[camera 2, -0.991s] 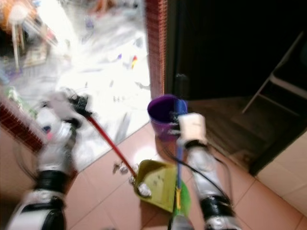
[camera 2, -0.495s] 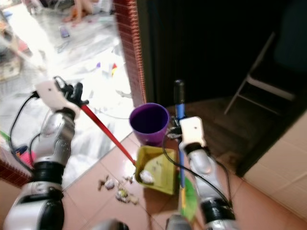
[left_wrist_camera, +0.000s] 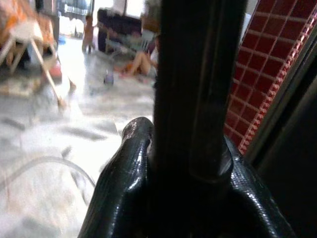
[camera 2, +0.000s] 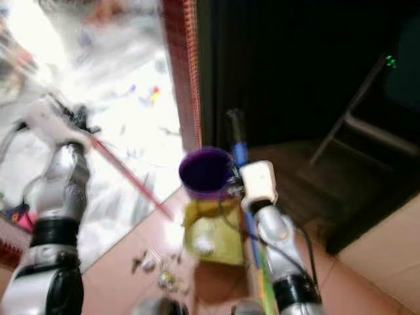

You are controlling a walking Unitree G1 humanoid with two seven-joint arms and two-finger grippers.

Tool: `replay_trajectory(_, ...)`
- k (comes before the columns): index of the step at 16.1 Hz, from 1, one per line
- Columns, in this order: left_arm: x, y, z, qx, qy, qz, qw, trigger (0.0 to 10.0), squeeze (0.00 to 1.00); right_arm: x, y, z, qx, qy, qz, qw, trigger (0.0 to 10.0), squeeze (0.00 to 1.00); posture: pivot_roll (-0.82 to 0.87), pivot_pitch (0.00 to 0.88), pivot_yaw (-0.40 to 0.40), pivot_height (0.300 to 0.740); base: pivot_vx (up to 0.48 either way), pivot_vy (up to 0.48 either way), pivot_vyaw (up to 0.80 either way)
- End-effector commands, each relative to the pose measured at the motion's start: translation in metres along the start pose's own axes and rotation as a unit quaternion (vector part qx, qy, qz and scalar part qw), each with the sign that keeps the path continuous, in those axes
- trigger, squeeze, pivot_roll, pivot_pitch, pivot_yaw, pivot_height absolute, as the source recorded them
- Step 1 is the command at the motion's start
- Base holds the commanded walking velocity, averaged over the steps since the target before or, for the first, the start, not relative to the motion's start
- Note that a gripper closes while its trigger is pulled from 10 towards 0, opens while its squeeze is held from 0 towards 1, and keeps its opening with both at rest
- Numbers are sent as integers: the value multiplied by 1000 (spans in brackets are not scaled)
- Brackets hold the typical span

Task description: Sweep floor

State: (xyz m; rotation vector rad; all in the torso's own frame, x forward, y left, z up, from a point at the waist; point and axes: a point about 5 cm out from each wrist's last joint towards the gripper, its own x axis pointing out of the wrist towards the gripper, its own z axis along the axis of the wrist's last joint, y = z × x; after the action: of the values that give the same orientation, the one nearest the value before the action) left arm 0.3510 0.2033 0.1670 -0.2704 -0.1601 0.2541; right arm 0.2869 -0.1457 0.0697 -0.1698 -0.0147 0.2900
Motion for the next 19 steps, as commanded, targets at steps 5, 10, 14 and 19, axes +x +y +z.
replay_trajectory(5,7,8,31,22,-72,34,997,10000,0,1,-5,7,-4,-16,2,1000,10000,0,-142,0,82,740,0,0,0)
replay_trajectory(10,31,19,69,16,-125,74,989,10000,0,-2,-1,5,1,-12,8,1000,10000,0,-151,0,95,740,0,0,0)
replay_trajectory(14,42,14,88,20,-150,81,985,10000,0,-4,1,4,4,-11,7,1000,10000,0,-159,0,112,740,0,0,0)
replay_trajectory(19,56,5,127,21,-211,89,973,10000,0,-4,1,3,6,-10,2,1000,10000,0,-166,0,123,740,0,0,0)
